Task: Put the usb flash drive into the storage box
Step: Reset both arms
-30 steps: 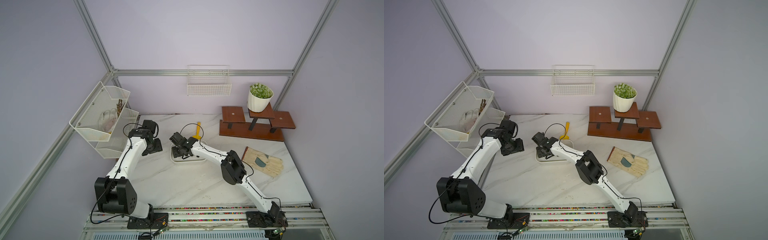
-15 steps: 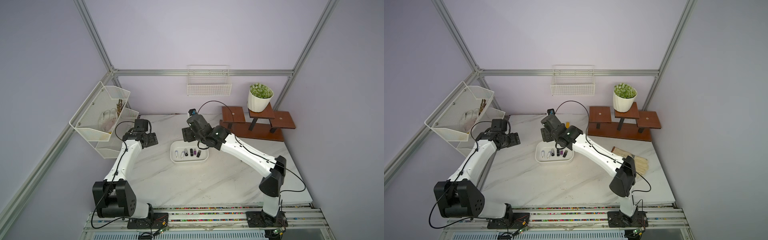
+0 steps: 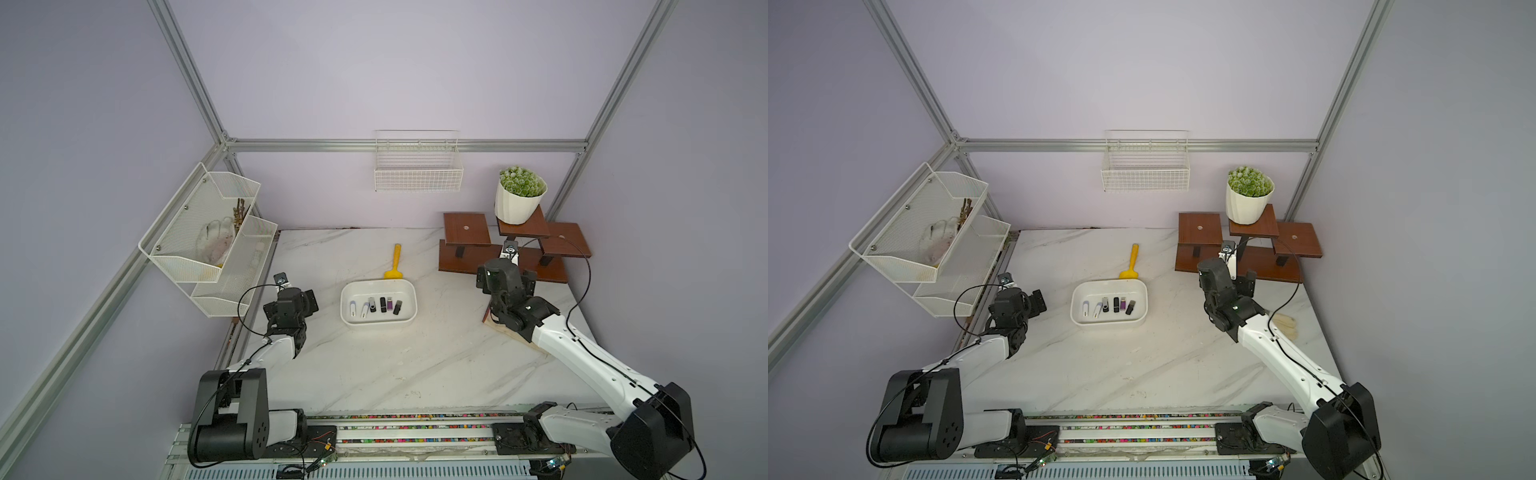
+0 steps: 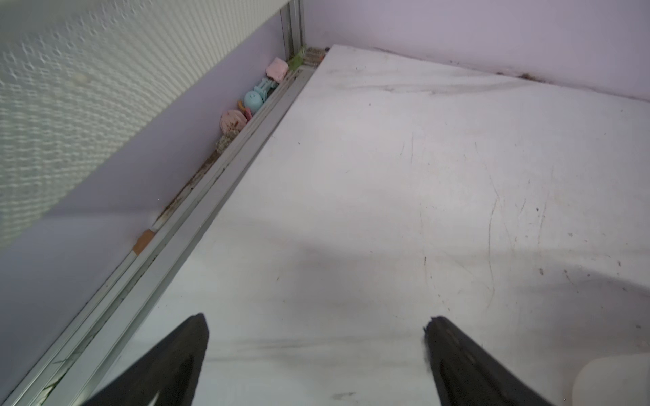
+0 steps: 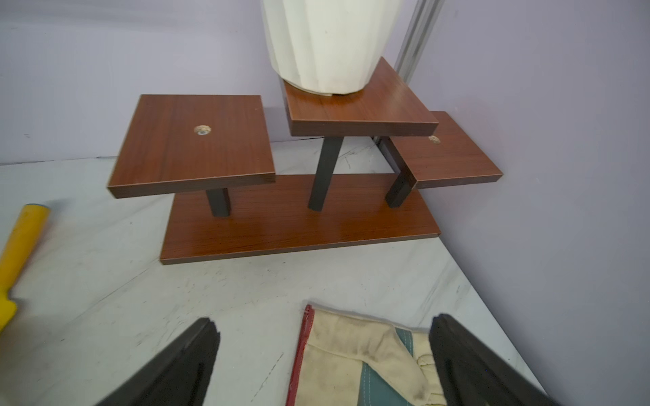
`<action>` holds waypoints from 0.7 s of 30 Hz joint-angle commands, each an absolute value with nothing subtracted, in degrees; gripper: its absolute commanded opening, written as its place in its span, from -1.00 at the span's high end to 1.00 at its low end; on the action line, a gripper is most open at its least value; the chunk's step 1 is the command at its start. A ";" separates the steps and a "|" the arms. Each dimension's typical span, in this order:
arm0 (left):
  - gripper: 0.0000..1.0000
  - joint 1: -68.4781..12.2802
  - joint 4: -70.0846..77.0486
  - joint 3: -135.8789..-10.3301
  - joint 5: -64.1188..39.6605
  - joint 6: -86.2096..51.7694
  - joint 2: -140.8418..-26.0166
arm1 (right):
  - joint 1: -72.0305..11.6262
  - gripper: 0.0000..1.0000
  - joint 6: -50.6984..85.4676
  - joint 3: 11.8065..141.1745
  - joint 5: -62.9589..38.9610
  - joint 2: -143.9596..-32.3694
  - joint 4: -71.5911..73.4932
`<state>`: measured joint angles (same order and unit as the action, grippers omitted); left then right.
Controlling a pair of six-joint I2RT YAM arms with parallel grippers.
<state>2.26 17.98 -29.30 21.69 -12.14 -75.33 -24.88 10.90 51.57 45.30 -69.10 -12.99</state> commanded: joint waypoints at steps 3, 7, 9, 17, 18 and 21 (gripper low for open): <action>-1.00 1.98 50.84 -18.17 20.86 -7.29 -80.46 | -22.56 -0.99 1.17 35.68 56.36 -68.22 17.87; -1.00 1.25 66.59 -13.04 16.71 -3.87 -85.62 | -20.66 -0.98 -7.13 21.56 51.15 -69.23 50.07; -1.00 0.98 58.93 -17.07 16.21 -3.59 -87.33 | -19.47 -0.99 -2.69 18.67 47.22 -72.12 54.59; -1.00 -0.07 54.79 -20.84 17.39 -2.06 -89.31 | -18.62 -1.00 -9.23 11.83 45.78 -93.57 88.73; -1.00 -0.03 54.19 -20.96 17.24 -2.27 -89.13 | -18.70 -1.00 -8.34 10.60 45.19 -92.38 88.66; -1.00 -0.08 54.38 -21.00 17.30 -2.20 -89.23 | -18.46 -1.00 -7.16 7.27 43.47 -91.16 92.16</action>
<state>0.19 52.66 -20.56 17.54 -3.33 -89.56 -18.28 -5.93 9.23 45.19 -92.51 77.38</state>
